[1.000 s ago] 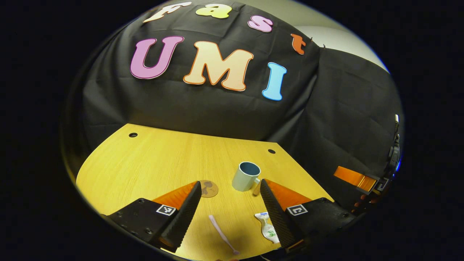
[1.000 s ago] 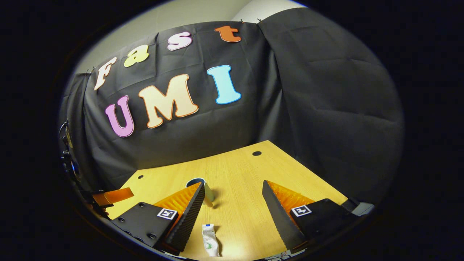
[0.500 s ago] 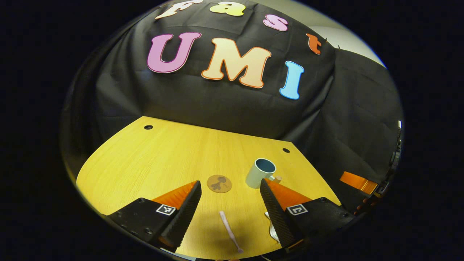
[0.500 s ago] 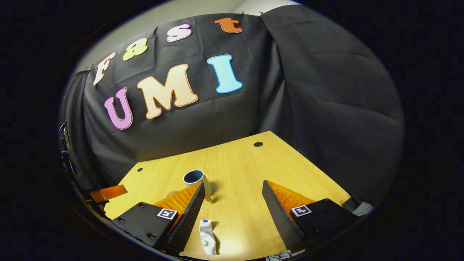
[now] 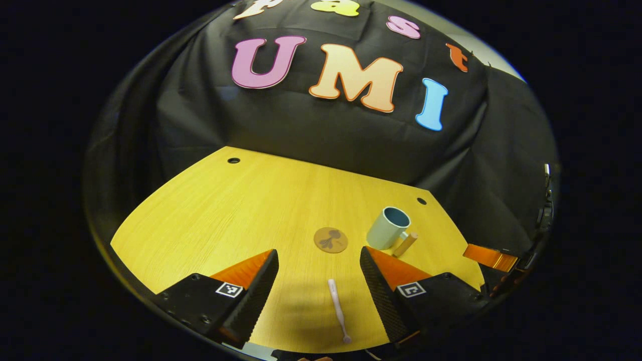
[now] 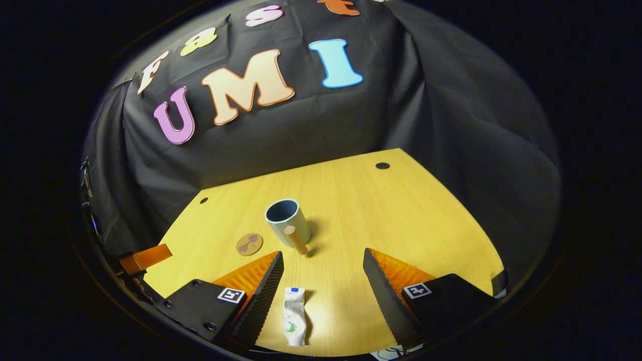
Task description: Put the toothbrush and toothpaste on the desktop into the cup, then pick up the cup and place it on the coaster on the desktop.
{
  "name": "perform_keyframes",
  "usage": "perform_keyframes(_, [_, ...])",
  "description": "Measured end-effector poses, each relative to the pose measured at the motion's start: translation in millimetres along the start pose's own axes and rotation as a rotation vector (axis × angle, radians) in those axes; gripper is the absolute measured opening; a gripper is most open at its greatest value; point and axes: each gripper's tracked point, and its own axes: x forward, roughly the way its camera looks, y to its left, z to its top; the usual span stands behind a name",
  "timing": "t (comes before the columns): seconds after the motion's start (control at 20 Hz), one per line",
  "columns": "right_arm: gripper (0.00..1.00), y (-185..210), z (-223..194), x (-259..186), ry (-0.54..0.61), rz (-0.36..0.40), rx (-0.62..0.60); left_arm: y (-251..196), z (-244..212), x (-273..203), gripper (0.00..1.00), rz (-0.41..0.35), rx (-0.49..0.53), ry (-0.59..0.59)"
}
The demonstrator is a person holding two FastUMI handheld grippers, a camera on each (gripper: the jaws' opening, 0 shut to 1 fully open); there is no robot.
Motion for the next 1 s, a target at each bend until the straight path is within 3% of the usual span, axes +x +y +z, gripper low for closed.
perform_keyframes(0.05, [0.98,7.9,-6.8,5.4,0.03,0.013,-0.006,6.1,-2.0,-0.9,0.95,0.018,-0.007,0.005])
perform_keyframes(0.15, [0.94,23.2,-21.2,14.5,0.086,0.036,-0.029,16.8,-5.7,-1.4,0.95,0.048,-0.019,0.018])
perform_keyframes(0.2, [0.99,28.8,-27.4,18.7,0.109,0.039,-0.042,22.3,-7.4,-1.8,0.95,0.059,-0.024,0.023])
perform_keyframes(0.3, [0.94,37.1,-39.1,27.7,0.149,0.045,-0.062,31.1,-9.6,-2.3,0.95,0.071,-0.031,0.034])
perform_keyframes(0.35, [0.98,40.9,-45.6,30.8,0.17,0.045,-0.067,35.1,-11.0,-1.8,0.95,0.074,-0.033,0.041])
perform_keyframes(0.4, [0.94,44.2,-52.6,33.7,0.193,0.046,-0.071,39.3,-11.9,-1.8,0.95,0.077,-0.034,0.046])
perform_keyframes(0.45, [0.98,46.9,-60.6,36.1,0.218,0.043,-0.074,42.6,-11.8,-1.4,0.95,0.078,-0.033,0.052])
perform_keyframes(0.65, [0.94,50.3,-98.0,40.5,0.34,0.013,-0.084,53.8,-14.5,5.0,0.95,0.072,-0.017,0.073])
perform_keyframes(0.75, [0.99,49.6,-115.0,39.7,0.41,-0.012,-0.095,59.3,-16.7,9.0,0.95,0.065,-0.007,0.091])
perform_keyframes(0.85, [0.94,47.5,-128.4,35.5,0.483,-0.04,-0.116,64.7,-23.6,11.9,0.95,0.063,0.009,0.128])
perform_keyframes(0.9, [0.99,47.7,-133.0,34.3,0.512,-0.049,-0.12,67.0,-26.5,13.0,0.95,0.06,0.021,0.146])
perform_keyframes(0.95, [0.94,49.6,-136.2,33.3,0.536,-0.052,-0.12,68.8,-29.4,13.1,0.95,0.056,0.034,0.159])
perform_keyframes(1.0, [0.99,50.3,-139.5,33.2,0.56,-0.059,-0.12,70.3,-31.7,13.4,0.95,0.05,0.046,0.171])
